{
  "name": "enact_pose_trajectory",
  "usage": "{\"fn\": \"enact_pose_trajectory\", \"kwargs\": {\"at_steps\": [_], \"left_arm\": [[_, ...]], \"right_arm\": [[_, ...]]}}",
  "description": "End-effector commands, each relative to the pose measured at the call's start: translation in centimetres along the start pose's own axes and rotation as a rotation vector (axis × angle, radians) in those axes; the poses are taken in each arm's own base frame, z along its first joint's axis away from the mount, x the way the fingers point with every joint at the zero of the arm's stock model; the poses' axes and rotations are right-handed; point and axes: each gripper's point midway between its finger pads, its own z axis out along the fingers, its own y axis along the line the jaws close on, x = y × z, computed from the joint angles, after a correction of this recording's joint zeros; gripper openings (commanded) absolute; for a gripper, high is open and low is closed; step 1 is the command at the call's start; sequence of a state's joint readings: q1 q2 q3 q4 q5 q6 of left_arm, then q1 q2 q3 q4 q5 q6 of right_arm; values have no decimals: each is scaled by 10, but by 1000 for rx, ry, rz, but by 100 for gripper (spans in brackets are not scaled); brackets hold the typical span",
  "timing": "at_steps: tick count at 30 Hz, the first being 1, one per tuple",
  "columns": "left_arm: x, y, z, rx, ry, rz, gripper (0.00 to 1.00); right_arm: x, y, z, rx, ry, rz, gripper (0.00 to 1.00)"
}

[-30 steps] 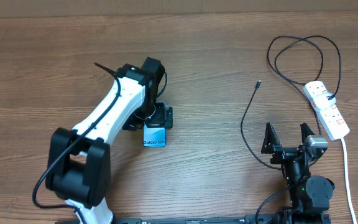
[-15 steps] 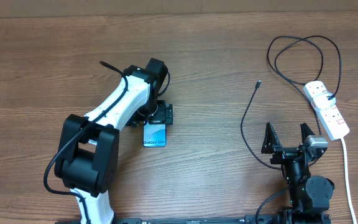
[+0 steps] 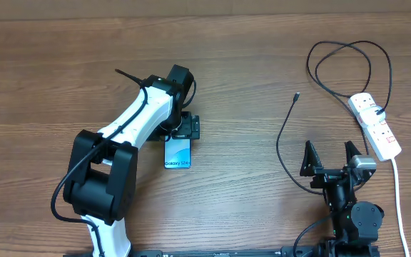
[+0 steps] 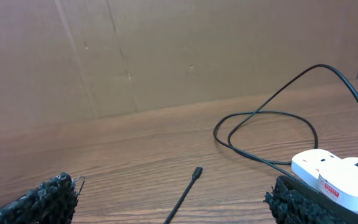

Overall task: Plug charger to phone and switch on socket
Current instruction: 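Lower the left gripper and grasp the phone's top edge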

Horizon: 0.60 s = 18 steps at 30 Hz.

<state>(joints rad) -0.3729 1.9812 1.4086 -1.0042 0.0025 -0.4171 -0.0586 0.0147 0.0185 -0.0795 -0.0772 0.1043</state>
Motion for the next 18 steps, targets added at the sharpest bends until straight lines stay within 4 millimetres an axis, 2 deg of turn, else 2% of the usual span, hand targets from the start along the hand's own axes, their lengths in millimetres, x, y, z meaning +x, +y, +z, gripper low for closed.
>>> {"fn": "enact_pose_trajectory", "kwargs": {"at_steps": [1,18], "left_arm": [[1,2,8,-15,-1,-11,99],[11,7,32,-16,3,-11,100]], "right_arm": [[1,-3,0,13,-6,3,100],[1,-3,0,13,-6,3,100]]}}
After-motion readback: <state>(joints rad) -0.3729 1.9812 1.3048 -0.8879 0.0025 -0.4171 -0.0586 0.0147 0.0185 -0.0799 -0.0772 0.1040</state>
